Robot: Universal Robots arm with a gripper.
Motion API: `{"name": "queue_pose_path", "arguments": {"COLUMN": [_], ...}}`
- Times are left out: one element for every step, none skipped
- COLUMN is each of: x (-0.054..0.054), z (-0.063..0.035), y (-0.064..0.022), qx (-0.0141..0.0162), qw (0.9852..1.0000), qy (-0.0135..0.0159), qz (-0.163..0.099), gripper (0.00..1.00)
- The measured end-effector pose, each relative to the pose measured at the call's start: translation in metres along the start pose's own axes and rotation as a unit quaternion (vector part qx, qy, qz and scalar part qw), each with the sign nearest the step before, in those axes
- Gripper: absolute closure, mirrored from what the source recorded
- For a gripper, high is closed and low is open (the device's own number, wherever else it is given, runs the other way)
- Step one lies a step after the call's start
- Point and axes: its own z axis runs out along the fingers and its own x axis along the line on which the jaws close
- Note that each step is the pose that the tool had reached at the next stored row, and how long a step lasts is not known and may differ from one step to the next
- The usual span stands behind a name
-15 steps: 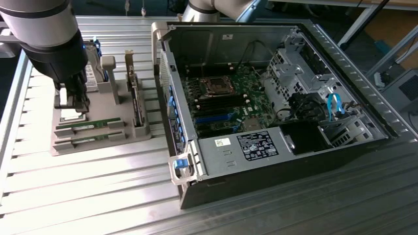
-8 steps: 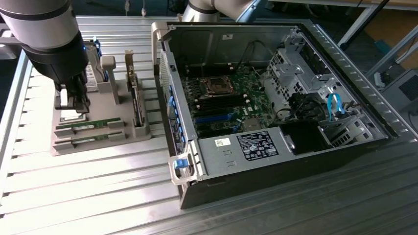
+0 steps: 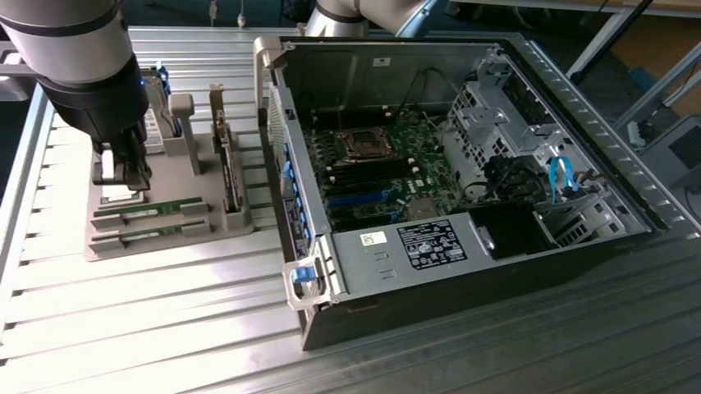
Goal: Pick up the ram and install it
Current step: 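Pick up the ram and move it above insertion slot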
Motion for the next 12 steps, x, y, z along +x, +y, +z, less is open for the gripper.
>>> {"name": "queue_pose_path", "arguments": {"x": [0.0000,0.0000,0.0000,0.0000,0.0000,0.0000,0.0000,0.0005,0.0010,0.0016,0.0023,0.0030], "z": [0.0001,0.0003,0.0003,0.0004,0.0004,0.0004,0.0004,0.0005,0.0005,0.0004,0.0004,0.0004], "y": [0.0000,0.0000,0.0000,0.0000,0.0000,0.0000,0.0000,0.0001,0.0000,-0.0001,-0.0002,-0.0002], "qx": [0.0000,0.0000,0.0000,0.0000,0.0000,0.0000,0.0000,0.0001,0.0001,0.0000,0.0001,0.0000], "qw": [1.0000,1.0000,1.0000,1.0000,1.0000,1.0000,1.0000,1.0000,1.0000,1.0000,1.0000,1.0000], "qy": [0.0000,0.0000,0.0000,0.0000,0.0000,0.0000,0.0000,-0.0001,0.0000,0.0000,0.0000,0.0000], "qz": [0.000,0.000,0.000,0.000,0.000,0.000,0.000,0.000,0.000,0.000,0.000,0.000], "gripper": [0.76,0.76,0.76,0.76,0.76,0.76,0.76,0.76,0.76,0.76,0.76,0.76]}}
